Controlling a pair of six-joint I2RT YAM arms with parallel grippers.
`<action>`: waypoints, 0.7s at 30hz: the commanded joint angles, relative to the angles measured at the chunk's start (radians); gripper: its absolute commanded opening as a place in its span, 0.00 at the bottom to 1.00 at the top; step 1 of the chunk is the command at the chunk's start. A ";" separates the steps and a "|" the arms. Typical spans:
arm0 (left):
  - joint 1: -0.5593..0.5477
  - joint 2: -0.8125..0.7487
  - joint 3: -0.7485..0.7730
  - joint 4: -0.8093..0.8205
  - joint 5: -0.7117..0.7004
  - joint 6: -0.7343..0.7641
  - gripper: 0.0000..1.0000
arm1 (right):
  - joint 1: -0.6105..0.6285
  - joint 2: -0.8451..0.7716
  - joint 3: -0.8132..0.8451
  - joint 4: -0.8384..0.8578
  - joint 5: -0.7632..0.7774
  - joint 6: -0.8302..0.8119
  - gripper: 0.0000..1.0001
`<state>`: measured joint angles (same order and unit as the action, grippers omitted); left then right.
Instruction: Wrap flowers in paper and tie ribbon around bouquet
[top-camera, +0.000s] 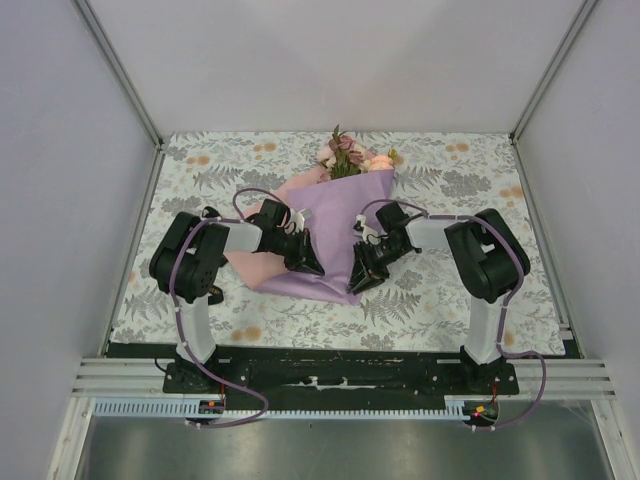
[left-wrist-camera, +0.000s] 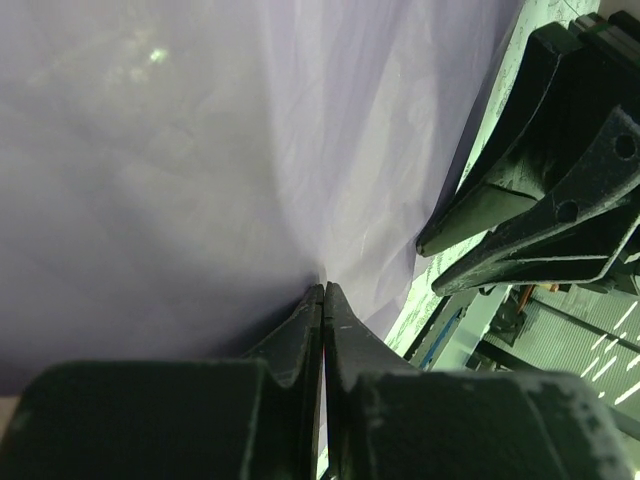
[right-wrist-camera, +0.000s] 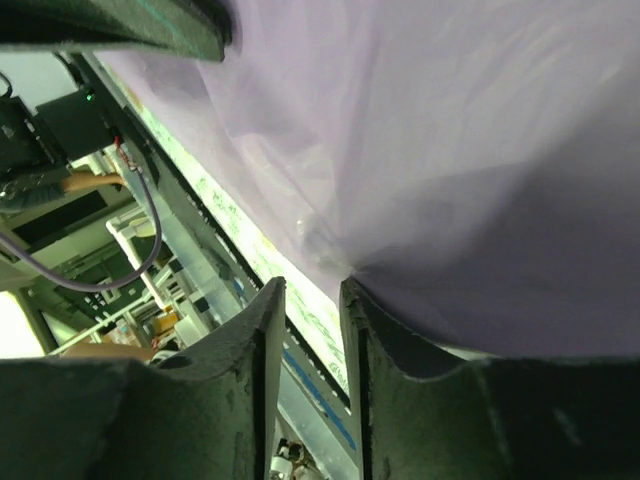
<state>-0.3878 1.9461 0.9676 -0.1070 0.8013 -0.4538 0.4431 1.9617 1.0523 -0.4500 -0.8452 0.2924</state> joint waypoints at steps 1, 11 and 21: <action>0.007 0.036 -0.020 -0.054 -0.157 0.096 0.05 | -0.001 0.023 -0.094 -0.150 0.126 -0.111 0.40; 0.006 0.027 -0.033 -0.049 -0.163 0.110 0.04 | -0.128 0.015 -0.019 -0.076 -0.015 -0.079 0.49; 0.007 0.037 -0.021 -0.045 -0.168 0.119 0.04 | -0.205 0.003 0.147 0.005 -0.084 -0.049 0.49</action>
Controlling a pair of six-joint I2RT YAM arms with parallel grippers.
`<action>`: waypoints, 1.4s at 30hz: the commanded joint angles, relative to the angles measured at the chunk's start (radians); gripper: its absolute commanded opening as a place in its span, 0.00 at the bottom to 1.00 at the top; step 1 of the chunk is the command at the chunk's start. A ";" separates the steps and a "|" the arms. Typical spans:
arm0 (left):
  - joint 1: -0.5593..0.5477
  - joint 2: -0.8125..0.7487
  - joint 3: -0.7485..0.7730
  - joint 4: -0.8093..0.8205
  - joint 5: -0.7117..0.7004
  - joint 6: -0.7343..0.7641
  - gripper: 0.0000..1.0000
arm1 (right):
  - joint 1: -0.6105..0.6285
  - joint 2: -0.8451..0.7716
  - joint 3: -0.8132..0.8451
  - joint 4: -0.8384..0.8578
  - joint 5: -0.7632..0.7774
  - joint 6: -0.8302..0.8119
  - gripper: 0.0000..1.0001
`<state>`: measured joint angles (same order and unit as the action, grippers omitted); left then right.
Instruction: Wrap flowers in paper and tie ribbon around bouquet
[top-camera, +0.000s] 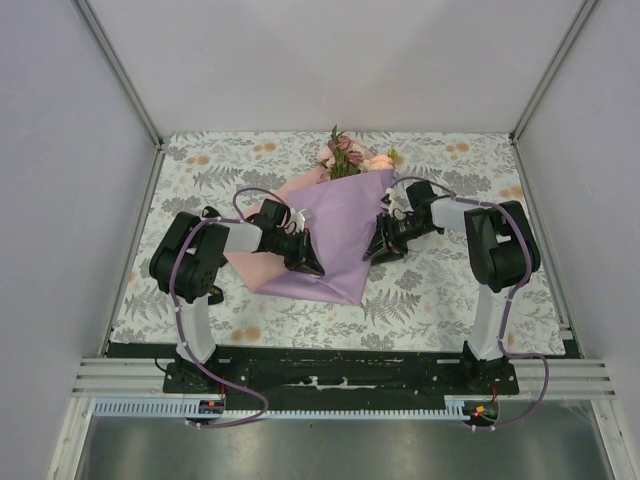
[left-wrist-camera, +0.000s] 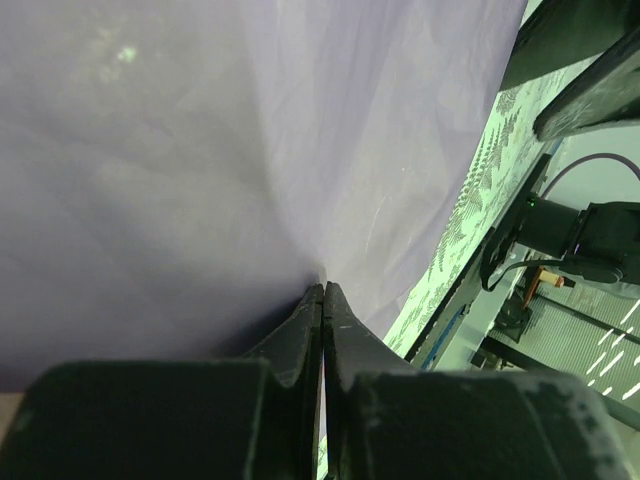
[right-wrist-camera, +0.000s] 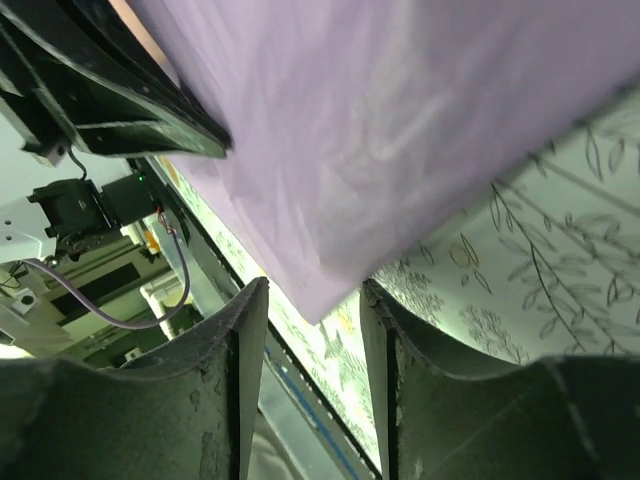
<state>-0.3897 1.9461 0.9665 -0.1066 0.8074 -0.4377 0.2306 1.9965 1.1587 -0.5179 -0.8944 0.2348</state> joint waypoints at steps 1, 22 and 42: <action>0.008 0.037 -0.018 -0.045 -0.174 0.102 0.04 | 0.007 -0.039 0.044 0.091 -0.046 0.021 0.47; 0.008 0.057 -0.005 -0.061 -0.183 0.123 0.02 | -0.091 0.215 0.381 0.059 0.196 0.149 0.31; 0.008 0.076 0.032 -0.110 -0.191 0.166 0.02 | -0.113 0.292 0.742 0.053 0.194 0.080 0.36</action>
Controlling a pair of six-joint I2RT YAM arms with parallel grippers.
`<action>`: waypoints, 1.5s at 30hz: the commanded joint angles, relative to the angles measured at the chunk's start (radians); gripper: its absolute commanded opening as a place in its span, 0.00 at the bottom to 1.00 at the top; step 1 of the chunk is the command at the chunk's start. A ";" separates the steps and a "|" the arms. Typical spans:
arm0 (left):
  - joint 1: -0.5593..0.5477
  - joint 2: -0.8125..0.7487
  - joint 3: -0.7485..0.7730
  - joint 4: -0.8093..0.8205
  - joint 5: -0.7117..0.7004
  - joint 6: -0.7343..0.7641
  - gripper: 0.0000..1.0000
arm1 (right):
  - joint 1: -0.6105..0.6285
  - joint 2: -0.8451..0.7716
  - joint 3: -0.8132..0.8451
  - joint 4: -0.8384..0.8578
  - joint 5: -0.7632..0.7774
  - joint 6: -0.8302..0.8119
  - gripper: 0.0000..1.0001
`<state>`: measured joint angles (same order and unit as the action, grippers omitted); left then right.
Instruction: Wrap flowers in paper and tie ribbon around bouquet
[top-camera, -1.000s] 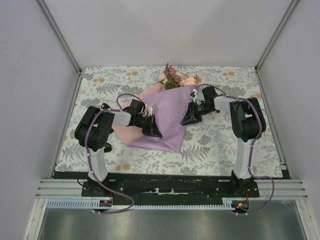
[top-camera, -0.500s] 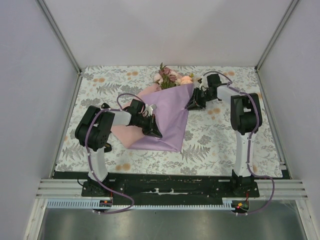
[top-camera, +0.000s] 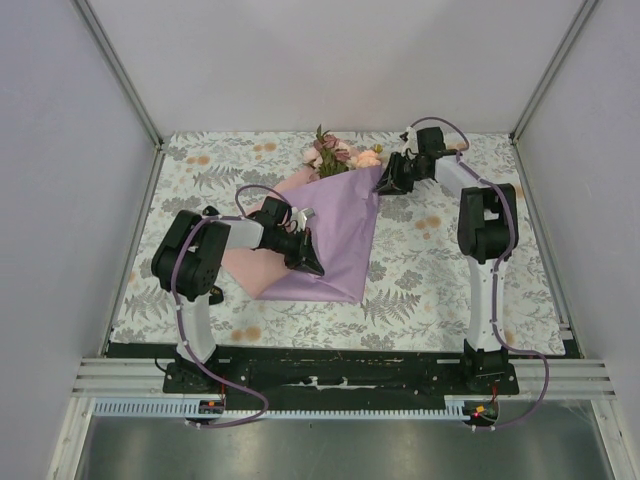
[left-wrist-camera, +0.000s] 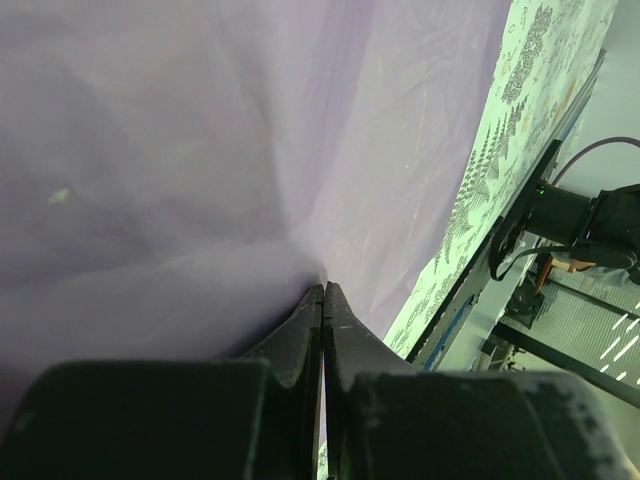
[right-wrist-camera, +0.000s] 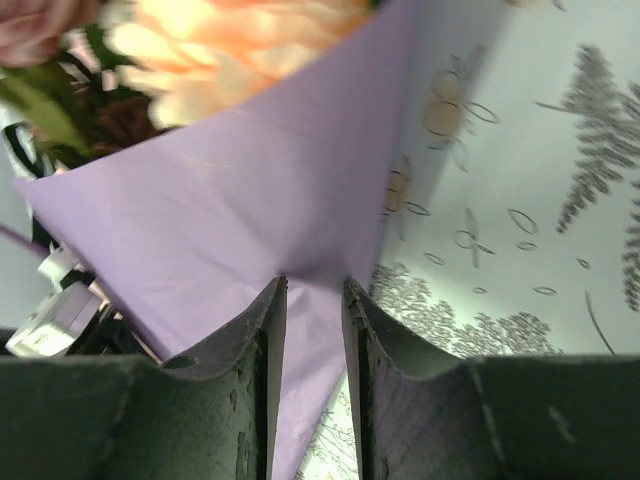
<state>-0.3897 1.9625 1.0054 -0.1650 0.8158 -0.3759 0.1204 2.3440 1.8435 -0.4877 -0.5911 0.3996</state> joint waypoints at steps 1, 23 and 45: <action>0.008 0.056 -0.004 -0.054 -0.198 0.103 0.02 | -0.001 -0.092 0.018 0.024 -0.171 -0.096 0.36; 0.014 0.007 0.012 -0.042 -0.201 0.117 0.07 | 0.303 -0.194 -0.465 0.256 -0.110 0.024 0.21; 0.110 0.134 0.233 0.047 -0.268 -0.006 0.29 | 0.301 -0.262 -0.513 0.253 -0.095 0.048 0.22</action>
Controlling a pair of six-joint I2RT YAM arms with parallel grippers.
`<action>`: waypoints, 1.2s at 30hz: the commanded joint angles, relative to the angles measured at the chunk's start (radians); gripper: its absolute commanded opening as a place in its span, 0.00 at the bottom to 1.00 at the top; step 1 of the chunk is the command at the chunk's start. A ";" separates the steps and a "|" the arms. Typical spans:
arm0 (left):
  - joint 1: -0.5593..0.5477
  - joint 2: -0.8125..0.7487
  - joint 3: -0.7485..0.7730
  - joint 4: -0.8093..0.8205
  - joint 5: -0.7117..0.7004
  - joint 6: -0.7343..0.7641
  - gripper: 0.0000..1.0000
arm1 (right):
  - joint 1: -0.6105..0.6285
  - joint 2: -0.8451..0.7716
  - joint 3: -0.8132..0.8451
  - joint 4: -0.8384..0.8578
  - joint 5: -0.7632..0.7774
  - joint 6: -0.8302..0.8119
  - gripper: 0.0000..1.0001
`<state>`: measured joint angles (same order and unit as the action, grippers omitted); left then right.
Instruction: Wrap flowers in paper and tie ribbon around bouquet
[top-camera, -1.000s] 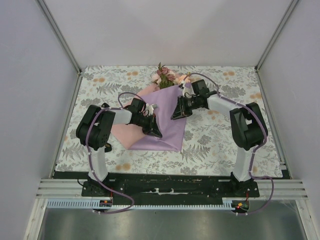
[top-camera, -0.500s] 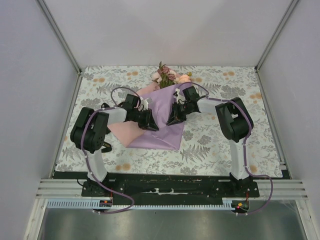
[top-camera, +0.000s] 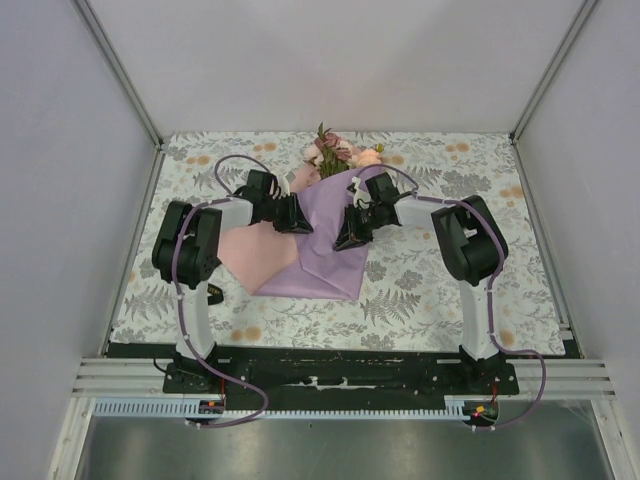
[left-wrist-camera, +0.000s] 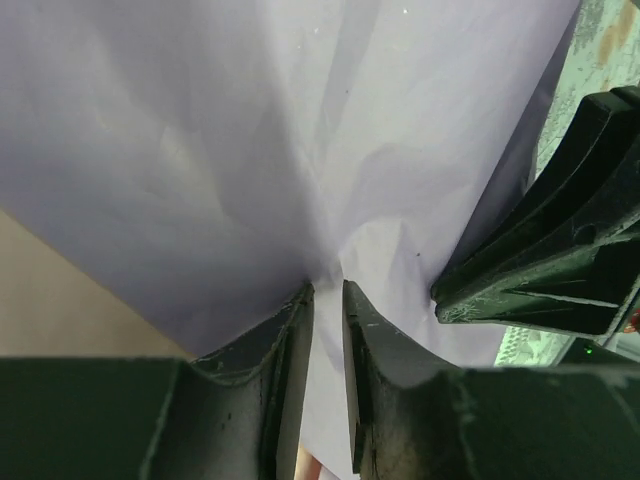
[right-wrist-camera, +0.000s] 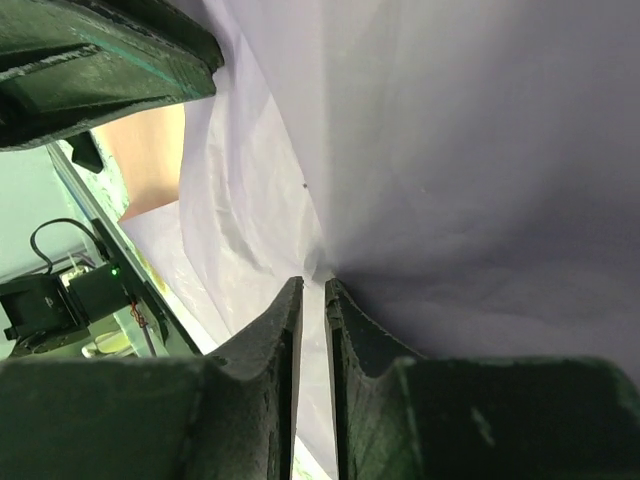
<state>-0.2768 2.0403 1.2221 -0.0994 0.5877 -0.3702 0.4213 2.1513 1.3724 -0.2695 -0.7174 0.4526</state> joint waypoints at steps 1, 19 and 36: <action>-0.007 0.070 0.016 -0.017 -0.035 -0.013 0.29 | 0.001 -0.085 -0.062 0.047 0.029 0.000 0.23; -0.076 0.084 0.005 -0.065 -0.019 0.031 0.23 | 0.010 -0.009 0.066 0.122 0.082 0.054 0.24; 0.275 -0.362 -0.124 -0.327 -0.009 0.123 0.85 | 0.053 0.073 0.182 -0.053 0.230 0.009 0.23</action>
<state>-0.1638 1.8385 1.1149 -0.2501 0.6250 -0.3244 0.4667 2.2124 1.5326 -0.2680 -0.5217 0.4889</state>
